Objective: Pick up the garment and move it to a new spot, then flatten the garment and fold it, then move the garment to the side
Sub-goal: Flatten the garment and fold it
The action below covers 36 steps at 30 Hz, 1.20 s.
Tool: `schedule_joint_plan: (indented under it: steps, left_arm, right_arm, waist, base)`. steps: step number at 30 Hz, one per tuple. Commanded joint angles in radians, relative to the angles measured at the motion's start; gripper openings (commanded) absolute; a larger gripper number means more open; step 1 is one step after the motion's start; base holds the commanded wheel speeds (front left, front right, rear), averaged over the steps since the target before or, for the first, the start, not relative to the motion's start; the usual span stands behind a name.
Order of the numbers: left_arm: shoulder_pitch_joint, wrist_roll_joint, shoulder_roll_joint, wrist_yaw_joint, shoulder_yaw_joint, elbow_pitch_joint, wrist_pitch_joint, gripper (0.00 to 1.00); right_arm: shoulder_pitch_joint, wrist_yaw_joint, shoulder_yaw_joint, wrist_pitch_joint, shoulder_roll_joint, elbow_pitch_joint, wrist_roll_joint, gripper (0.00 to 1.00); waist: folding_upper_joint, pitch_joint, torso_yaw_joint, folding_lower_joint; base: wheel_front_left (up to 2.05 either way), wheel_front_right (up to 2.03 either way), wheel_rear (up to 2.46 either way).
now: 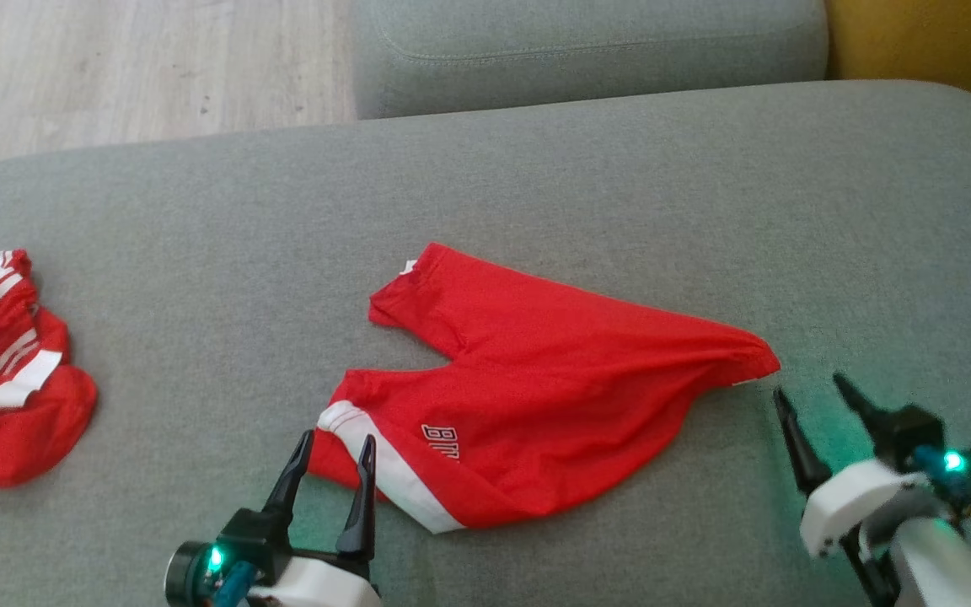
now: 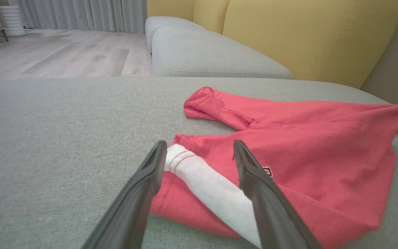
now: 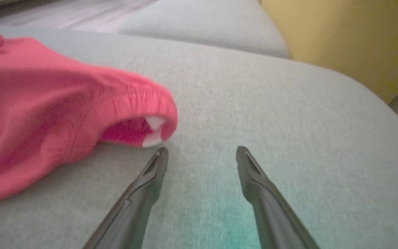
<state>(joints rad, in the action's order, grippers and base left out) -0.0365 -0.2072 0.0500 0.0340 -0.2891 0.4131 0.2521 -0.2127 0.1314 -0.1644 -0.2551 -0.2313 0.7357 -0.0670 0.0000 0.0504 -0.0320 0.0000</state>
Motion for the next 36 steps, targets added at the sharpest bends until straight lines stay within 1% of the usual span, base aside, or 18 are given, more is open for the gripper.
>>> schedule_joint_plan:
  steps: [1,5,9,14,16,17,19,20,24,27,28,32,33,34,35,36]
  left_arm:
    - [-0.045,-0.002,0.0,-0.004,0.036,-0.023,0.01,1.0]
    - [-0.07,-0.009,0.0,0.004,0.039,0.005,0.01,1.0]
    - [-0.105,-0.04,0.0,0.012,0.033,0.07,0.01,1.0]
    - [-0.146,-0.082,0.0,-0.023,0.026,0.183,0.01,1.0]
    - [-0.161,-0.089,0.0,-0.031,0.018,0.216,0.01,1.0]
    - [-0.168,-0.095,0.0,-0.033,0.016,0.224,0.01,0.75]
    - [-0.182,-0.094,0.0,-0.034,0.012,0.218,0.01,0.2]
    - [-0.188,-0.092,0.0,-0.035,0.014,0.205,0.01,0.0]
    - [-0.2,-0.077,0.0,-0.058,0.063,0.102,0.01,0.0]
    - [-0.2,-0.074,0.0,-0.079,0.122,0.028,0.01,0.0]
    - [-0.204,-0.066,0.0,-0.089,0.16,0.011,0.01,0.0]
    - [-0.223,-0.059,0.0,-0.103,0.235,0.048,0.01,0.01]
    - [-0.223,-0.059,0.0,-0.103,0.235,0.048,0.01,0.01]
    - [-0.228,-0.06,0.0,-0.107,0.255,0.064,0.01,0.42]
    - [-0.233,-0.055,0.0,-0.107,0.268,0.078,0.01,0.89]
    - [-0.237,-0.048,0.0,-0.104,0.277,0.086,0.01,1.0]
  right_arm:
    - [-0.019,-0.001,-0.007,-0.007,-0.013,-0.048,-0.013,1.0]
    - [-0.012,-0.001,0.005,-0.007,0.006,-0.132,-0.029,1.0]
    - [-0.011,-0.001,-0.003,-0.007,0.017,-0.176,-0.036,1.0]
    - [-0.013,-0.001,-0.003,-0.007,0.019,-0.202,-0.045,1.0]
    - [-0.011,-0.001,0.0,-0.007,0.018,-0.208,-0.047,1.0]
    - [-0.01,-0.001,0.002,-0.007,0.017,-0.211,-0.048,1.0]
    - [-0.008,-0.001,0.006,-0.007,0.016,-0.215,-0.051,1.0]
    - [-0.007,-0.001,0.008,-0.007,0.016,-0.217,-0.053,1.0]
    - [-0.005,-0.001,0.009,-0.007,0.024,-0.221,-0.06,1.0]
    - [-0.007,-0.001,-0.003,-0.007,0.032,-0.222,-0.068,1.0]
    - [-0.01,-0.001,-0.019,-0.007,0.036,-0.225,-0.076,1.0]
    - [-0.01,-0.001,-0.061,-0.007,0.042,-0.224,-0.102,1.0]
    - [-0.01,-0.001,-0.061,-0.007,0.042,-0.224,-0.102,1.0]
    - [-0.01,-0.001,-0.077,-0.007,0.042,-0.226,-0.109,1.0]
    - [-0.009,-0.001,-0.097,-0.007,0.042,-0.228,-0.12,1.0]
    - [-0.008,-0.001,-0.116,-0.007,0.041,-0.233,-0.129,1.0]
  waist:
    - [0.0,0.004,-0.004,0.0]
    - [0.0,0.022,-0.022,0.0]
    - [0.0,0.047,-0.045,0.0]
    - [0.0,0.07,-0.069,0.0]
    - [0.0,0.077,-0.073,0.0]
    - [0.0,0.08,-0.073,0.0]
    - [0.0,0.085,-0.072,0.0]
    - [0.0,0.087,-0.071,0.0]
    - [0.0,0.096,-0.06,0.0]
    - [0.0,0.101,-0.053,0.0]
    - [0.0,0.105,-0.05,0.0]
    - [0.0,0.113,-0.048,0.0]
    - [0.0,0.113,-0.048,0.0]
    - [0.0,0.115,-0.049,0.0]
    - [0.0,0.116,-0.05,0.0]
    - [0.0,0.116,-0.051,0.0]
  base:
    - [0.0,0.0,0.0]
    - [0.0,0.0,0.0]
    - [0.0,0.0,0.0]
    - [0.0,0.0,0.0]
    - [0.0,0.0,0.0]
    - [0.0,0.0,0.0]
    - [0.0,0.0,0.0]
    - [0.0,0.0,0.0]
    - [0.0,0.0,0.0]
    - [0.0,0.0,0.0]
    - [0.0,0.0,0.0]
    - [0.0,0.0,0.0]
    - [0.0,0.0,0.0]
    - [0.0,0.0,0.0]
    - [0.0,0.0,0.0]
    - [0.0,0.0,0.0]
